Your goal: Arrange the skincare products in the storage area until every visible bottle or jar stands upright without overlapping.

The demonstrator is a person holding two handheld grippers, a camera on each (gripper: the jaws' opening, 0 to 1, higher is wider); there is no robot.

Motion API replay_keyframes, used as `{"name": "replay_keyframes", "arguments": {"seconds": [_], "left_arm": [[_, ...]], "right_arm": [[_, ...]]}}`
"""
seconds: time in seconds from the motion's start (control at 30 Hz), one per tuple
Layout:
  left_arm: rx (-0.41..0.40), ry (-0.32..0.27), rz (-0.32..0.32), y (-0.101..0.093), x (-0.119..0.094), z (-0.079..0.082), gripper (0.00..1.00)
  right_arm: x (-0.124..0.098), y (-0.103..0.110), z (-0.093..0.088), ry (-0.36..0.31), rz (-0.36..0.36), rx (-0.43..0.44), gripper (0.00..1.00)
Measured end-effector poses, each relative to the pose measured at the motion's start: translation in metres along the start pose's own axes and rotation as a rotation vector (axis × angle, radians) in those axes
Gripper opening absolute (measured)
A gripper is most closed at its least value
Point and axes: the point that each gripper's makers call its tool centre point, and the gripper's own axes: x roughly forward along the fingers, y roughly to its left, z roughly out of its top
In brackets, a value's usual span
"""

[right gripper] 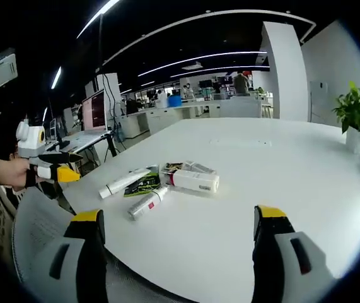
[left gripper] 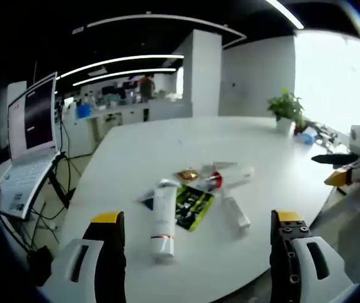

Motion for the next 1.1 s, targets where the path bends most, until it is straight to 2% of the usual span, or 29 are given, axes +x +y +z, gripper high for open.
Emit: {"name": "replay_keyframes", "arguments": {"seconds": [1.1], "left_arm": [[-0.032, -0.011, 0.004, 0.0002, -0.0024, 0.0018, 0.94]], "right_arm": [[0.0035, 0.0035, -0.0071, 0.049, 0.015, 0.003, 0.99]]}}
